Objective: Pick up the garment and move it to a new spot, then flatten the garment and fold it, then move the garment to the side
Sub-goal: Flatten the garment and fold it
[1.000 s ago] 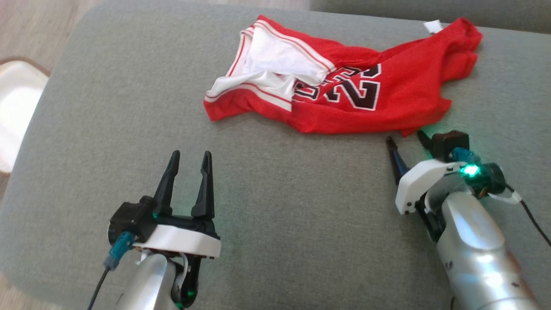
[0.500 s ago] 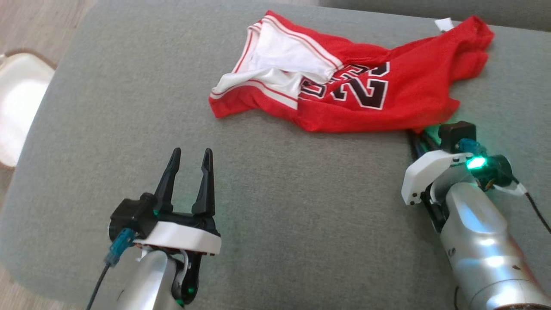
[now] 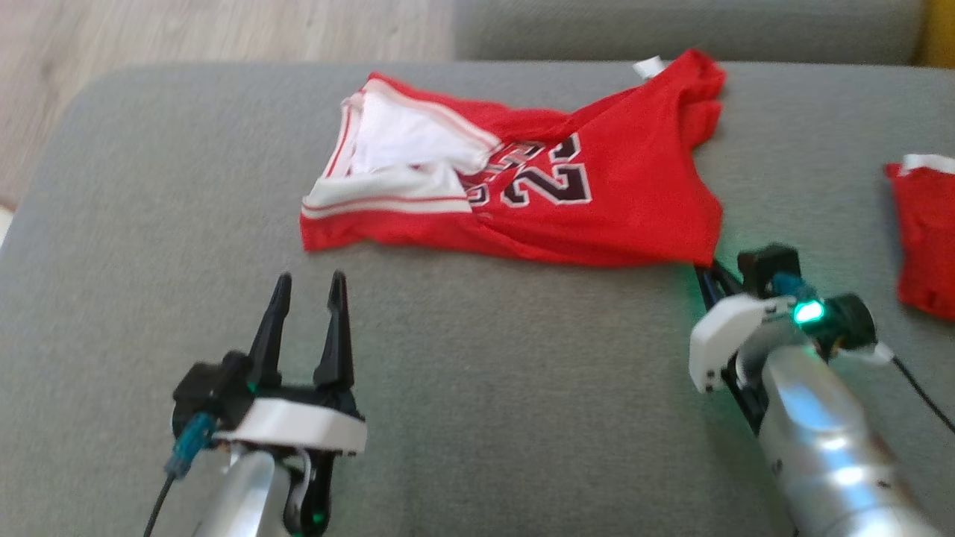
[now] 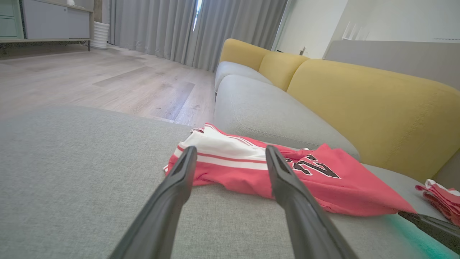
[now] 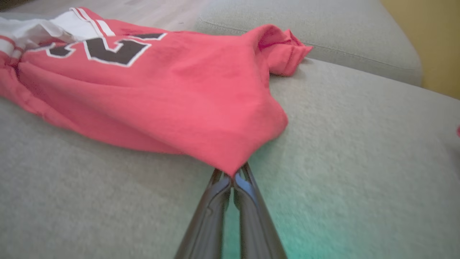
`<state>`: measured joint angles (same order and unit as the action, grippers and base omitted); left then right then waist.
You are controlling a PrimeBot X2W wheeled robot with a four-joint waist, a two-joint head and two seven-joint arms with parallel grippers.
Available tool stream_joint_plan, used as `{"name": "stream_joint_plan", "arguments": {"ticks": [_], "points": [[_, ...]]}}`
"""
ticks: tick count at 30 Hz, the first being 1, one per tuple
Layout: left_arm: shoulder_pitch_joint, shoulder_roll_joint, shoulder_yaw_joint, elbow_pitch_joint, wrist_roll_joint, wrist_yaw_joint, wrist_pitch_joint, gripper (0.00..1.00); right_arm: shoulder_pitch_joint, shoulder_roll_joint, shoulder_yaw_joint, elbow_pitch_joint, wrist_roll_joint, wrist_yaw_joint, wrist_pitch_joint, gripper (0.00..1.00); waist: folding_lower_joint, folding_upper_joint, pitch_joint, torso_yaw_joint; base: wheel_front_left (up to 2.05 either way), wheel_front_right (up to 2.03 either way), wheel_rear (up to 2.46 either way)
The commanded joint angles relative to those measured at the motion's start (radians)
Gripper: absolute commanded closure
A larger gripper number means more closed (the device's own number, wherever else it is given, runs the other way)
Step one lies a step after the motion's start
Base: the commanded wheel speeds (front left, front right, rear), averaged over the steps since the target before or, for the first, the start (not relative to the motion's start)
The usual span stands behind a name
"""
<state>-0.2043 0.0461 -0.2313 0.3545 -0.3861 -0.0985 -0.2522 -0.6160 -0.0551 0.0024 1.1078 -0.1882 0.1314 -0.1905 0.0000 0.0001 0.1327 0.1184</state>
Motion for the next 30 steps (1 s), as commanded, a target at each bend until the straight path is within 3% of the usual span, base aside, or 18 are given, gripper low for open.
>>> {"name": "stream_joint_plan", "arguments": {"ticks": [1,10,11,12,17,23,30], "points": [[-0.004,0.004,0.038,-0.024,0.005,-0.004,-0.01,0.0,0.013,-0.008,0.02,-0.025,-0.013,-0.001,0.001,1.0,0.0,-0.0001,-0.044,-0.042,0.0,0.0,0.0],[0.052,0.004,0.055,-0.032,0.004,-0.007,-0.01,0.0,0.099,-0.085,-0.012,-0.087,-0.092,-0.001,0.117,1.0,0.0,-0.0001,-0.113,-0.102,0.0,0.0,0.0],[0.057,0.004,0.055,-0.033,0.003,-0.006,-0.01,0.0,0.11,-0.087,-0.025,-0.106,-0.099,-0.001,0.125,0.58,0.0,-0.0001,-0.117,-0.105,0.0,0.0,0.0],[0.06,0.004,0.056,-0.034,0.002,-0.006,-0.01,0.0,0.121,-0.085,-0.036,-0.127,-0.106,-0.001,0.129,0.0,0.0,-0.0001,-0.12,-0.109,0.0,0.0,0.0],[0.071,0.004,0.056,-0.04,-0.002,-0.006,-0.01,0.0,0.18,-0.048,-0.053,-0.258,-0.138,-0.001,0.123,0.0,0.0,-0.0001,-0.124,-0.12,0.0,0.0,0.0],[0.072,0.004,0.062,-0.041,0.002,-0.007,-0.01,0.0,0.249,-0.008,0.002,-0.431,-0.143,-0.001,0.065,0.0,0.0,-0.0001,-0.119,-0.13,0.0,0.0,0.0],[0.059,0.004,0.064,-0.042,0.01,-0.011,-0.01,0.0,0.355,0.004,0.143,-0.622,0.046,-0.001,-0.023,0.0,0.0,-0.0001,-0.111,-0.137,0.0,0.0,0.0]]}}
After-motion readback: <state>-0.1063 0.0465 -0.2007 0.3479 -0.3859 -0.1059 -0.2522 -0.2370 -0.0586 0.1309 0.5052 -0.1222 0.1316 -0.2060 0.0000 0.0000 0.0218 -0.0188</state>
